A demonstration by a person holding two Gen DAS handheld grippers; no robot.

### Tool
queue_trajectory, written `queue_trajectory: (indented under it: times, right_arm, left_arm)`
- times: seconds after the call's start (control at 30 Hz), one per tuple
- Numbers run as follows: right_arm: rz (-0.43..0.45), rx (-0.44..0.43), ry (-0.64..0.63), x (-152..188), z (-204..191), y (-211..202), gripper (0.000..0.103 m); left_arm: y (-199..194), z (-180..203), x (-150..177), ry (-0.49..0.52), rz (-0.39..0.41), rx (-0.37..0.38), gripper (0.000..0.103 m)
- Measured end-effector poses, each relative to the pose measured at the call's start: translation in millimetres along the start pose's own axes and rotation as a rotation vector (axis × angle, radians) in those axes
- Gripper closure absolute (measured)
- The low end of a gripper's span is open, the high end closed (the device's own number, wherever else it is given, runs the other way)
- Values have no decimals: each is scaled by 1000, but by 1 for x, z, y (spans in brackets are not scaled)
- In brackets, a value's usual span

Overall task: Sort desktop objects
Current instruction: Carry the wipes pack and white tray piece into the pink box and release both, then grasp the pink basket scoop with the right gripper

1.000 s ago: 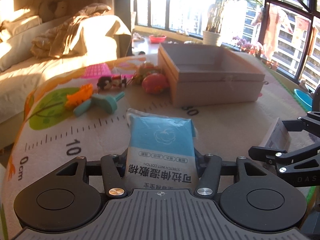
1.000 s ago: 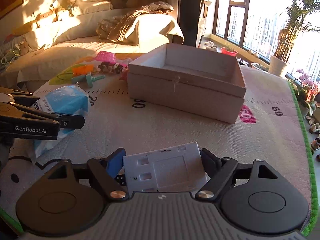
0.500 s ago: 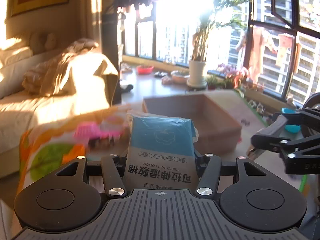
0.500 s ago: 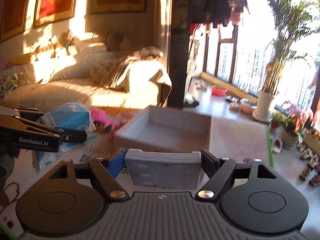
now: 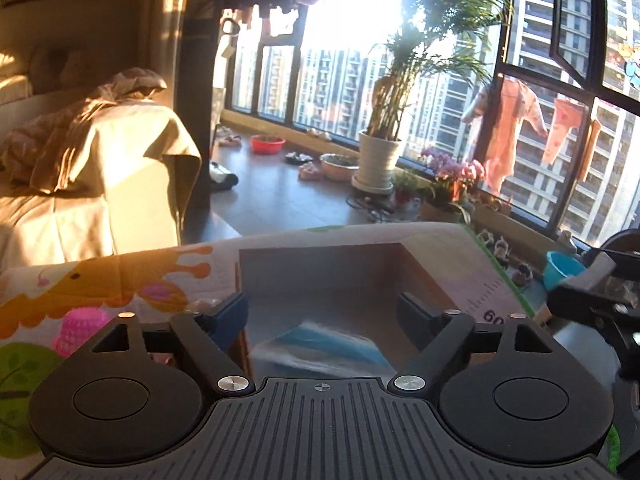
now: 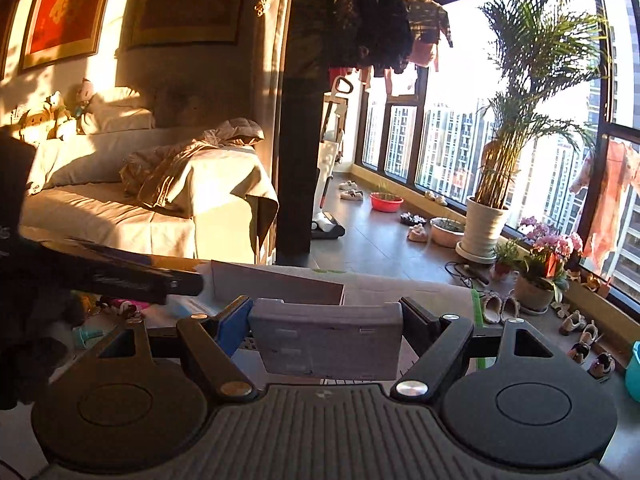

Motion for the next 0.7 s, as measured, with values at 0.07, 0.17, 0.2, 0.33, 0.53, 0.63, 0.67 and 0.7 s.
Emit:
queue_trajectory:
  times: [0.07,0.17,0.2,0.33,0.53,0.63,0.67,0.7]
  right_arm:
    - [-32,-13,2,3,-6,15,24]
    - [-83,-35,-4,6,-23,43,24]
    - [-103,-44,-5,7,-31,53,24]
    - [-193,-57,-64,20,-67,94,21]
    - [-220,-52,-103,24,-93,99,19]
    - [-212,-53,-118,17,-98,90,19]
    - [-214,-58,-123,14,-100,87,19]
    - [-219,-70,-125,12,-104,84,19]
  left_arm:
    - [-16,-7,19,-13,-16,-18,9]
    - [-36,-17,52,-47,-65,-39,8]
    - [-41,-21,61,-52,-82,-58,8]
    - [-56,-39,84,-82,-131,-146,6]
    - [-65,-65,99,-163,-167,-180,6]
    - [-70,-69,107,-178,-163,-183,5]
    - [-73,-69,111,-174,-158,-191,5]
    - [-76,-69,113,-163,-150,-207,4]
Point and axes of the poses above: each gripper's, at about its wrist camera, not at the fingertips, and y roughly the way its jaws point, z to its right, x to its underside, the point moved 4 cm from there along y, roughly the way its jaws point, and after that the axes turned 13 degrees about x, right-handed, at the moved point
